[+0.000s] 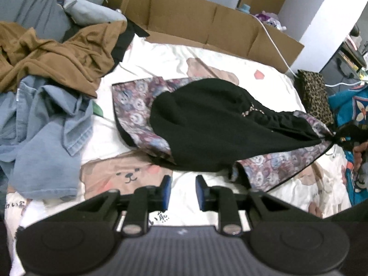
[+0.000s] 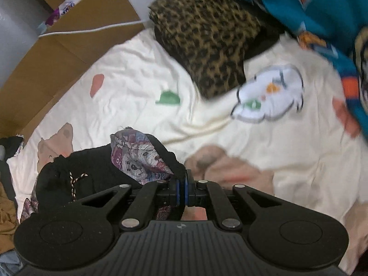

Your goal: Fold clothes

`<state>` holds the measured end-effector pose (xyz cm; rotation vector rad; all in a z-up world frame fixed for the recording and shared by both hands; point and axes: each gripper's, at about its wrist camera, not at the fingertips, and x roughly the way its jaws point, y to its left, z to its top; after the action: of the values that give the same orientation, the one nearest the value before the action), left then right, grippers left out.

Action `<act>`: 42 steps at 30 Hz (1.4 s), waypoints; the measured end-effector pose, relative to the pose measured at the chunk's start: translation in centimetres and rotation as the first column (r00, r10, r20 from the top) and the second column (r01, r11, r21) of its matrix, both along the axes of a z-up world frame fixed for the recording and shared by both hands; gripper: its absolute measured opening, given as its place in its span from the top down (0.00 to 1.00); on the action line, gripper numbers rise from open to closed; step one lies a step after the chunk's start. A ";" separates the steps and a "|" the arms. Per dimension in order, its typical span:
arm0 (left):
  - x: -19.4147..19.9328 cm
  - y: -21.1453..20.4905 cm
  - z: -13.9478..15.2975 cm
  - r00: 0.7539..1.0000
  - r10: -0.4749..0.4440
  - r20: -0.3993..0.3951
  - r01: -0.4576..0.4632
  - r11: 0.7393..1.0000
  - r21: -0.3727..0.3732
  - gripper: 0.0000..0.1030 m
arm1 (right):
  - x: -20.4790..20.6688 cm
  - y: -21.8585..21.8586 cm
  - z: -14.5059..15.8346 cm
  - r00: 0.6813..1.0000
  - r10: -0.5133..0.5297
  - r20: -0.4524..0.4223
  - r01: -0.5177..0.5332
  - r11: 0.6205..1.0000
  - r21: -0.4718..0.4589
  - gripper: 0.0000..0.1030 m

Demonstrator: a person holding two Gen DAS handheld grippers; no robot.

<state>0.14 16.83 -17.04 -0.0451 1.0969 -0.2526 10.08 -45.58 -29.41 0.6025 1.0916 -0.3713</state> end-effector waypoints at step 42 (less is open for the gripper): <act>14.1 -7.1 11.5 0.984 -0.110 0.141 0.106 0.994 0.032 0.34 | 5.0 -6.9 25.4 0.931 0.256 0.259 -0.255 0.966 -0.039 0.28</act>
<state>14.27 9.70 -5.56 0.0536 0.9606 -0.3351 15.11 -52.51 -4.02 0.4813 0.8992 -0.0642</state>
